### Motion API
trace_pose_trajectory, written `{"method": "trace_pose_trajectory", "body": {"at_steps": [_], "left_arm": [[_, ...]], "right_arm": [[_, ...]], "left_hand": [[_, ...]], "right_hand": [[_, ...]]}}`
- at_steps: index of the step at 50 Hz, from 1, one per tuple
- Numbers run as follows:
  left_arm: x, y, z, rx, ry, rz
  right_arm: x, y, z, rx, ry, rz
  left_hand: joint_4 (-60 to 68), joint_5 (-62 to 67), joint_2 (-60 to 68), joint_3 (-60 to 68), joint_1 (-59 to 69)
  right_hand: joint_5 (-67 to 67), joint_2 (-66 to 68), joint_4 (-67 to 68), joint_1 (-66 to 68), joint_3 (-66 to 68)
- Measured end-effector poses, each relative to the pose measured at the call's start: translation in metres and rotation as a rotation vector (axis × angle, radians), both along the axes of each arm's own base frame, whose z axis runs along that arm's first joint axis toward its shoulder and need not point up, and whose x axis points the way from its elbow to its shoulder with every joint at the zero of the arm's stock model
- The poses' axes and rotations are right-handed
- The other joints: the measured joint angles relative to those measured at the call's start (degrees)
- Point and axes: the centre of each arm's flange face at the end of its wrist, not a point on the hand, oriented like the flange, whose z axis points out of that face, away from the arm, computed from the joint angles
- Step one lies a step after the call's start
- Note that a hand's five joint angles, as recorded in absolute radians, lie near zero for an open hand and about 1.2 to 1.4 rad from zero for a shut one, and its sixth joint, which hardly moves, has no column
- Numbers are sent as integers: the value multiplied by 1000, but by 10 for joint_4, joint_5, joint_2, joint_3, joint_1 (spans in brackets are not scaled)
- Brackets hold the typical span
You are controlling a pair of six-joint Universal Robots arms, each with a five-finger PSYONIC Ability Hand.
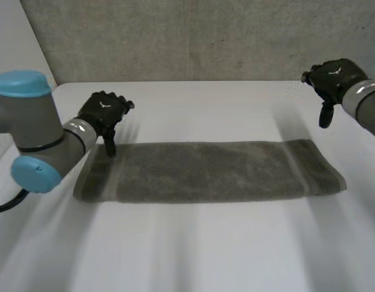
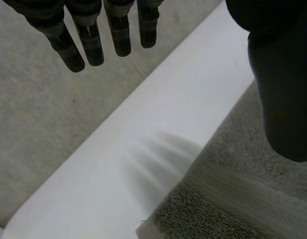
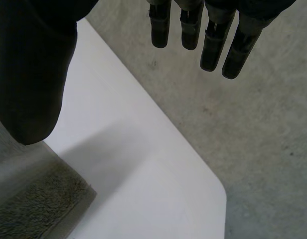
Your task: Fold the towel.
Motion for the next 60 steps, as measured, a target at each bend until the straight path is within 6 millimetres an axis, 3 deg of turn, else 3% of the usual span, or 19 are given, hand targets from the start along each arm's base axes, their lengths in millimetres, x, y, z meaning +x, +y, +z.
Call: {"method": "trace_pose_trajectory", "body": {"at_steps": [5,10,15,22,29,32,35,38,42,50,53,56,60], "left_arm": [[11,30,21,-9,10,3],[22,63,32,-45,38,3],[30,89,34,-95,83,6],[36,113,26,-127,131,6],[38,121,13,-92,141,7],[38,122,10,-77,145,9],[38,122,7,-66,153,12],[38,122,7,-63,161,15],[38,121,7,-62,168,18],[40,118,8,-66,172,27],[41,118,9,-68,172,29],[41,117,9,-71,173,30],[41,116,10,-75,174,30]], "right_arm": [[-4,34,1,35,7,35],[-13,67,-26,102,42,49],[-31,81,-60,144,82,25],[-49,81,-102,187,98,8],[-58,69,-130,224,85,2],[-61,63,-139,232,83,-5],[-64,55,-145,227,81,-16],[-68,49,-145,211,81,-33],[-81,38,-137,173,88,-95],[-131,12,-87,4,226,-319],[-134,7,-70,-53,305,-353],[-109,8,-57,-110,339,-309],[-29,27,-42,-189,282,-124]], "left_hand": [[0,0,0,-1,0],[0,-1,-2,-3,0],[0,-1,-2,-3,-1],[0,-1,-3,-3,-2],[0,-2,-3,-3,-2],[0,-2,-3,-3,-2],[0,-2,-3,-3,-2],[0,-2,-3,-3,-2],[0,-2,-3,-3,-2],[0,-2,-3,-3,-2],[0,-2,-3,-3,-2],[0,-2,-3,-3,-2],[0,-2,-3,-3,-2]], "right_hand": [[0,0,0,-2,0],[0,0,-2,-2,0],[0,0,-2,-2,0],[11,7,3,14,6],[78,62,55,70,62],[212,200,194,200,197],[520,524,510,503,512],[630,615,616,612,615],[632,615,621,620,617],[632,615,621,623,617],[632,615,621,623,617],[632,615,622,624,621],[632,617,622,624,626]]}}
